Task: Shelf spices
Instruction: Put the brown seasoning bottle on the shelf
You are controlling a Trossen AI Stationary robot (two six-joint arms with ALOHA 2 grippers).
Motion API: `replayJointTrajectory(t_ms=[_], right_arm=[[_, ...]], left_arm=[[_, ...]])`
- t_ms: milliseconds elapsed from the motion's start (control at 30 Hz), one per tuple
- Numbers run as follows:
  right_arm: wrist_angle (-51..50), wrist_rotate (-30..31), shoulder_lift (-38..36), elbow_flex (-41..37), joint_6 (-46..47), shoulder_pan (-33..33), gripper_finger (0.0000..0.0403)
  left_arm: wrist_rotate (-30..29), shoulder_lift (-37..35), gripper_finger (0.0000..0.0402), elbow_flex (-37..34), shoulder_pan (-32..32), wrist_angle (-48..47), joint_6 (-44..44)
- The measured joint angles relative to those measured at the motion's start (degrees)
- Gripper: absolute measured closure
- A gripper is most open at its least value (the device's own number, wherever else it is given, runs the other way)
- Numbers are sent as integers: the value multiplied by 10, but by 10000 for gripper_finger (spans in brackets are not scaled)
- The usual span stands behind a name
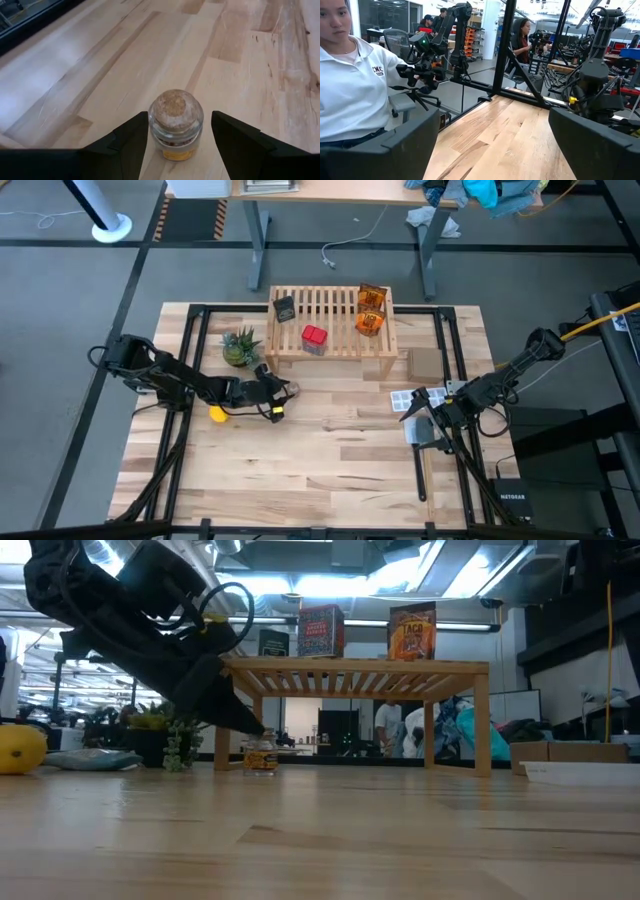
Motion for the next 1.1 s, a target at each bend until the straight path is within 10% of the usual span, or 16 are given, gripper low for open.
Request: replayJointTrajectory(t_ms=[1100], right_arm=[[-9, 0, 0, 0, 0, 0, 23]], left_arm=[[40, 3, 190, 0, 19, 20, -2]])
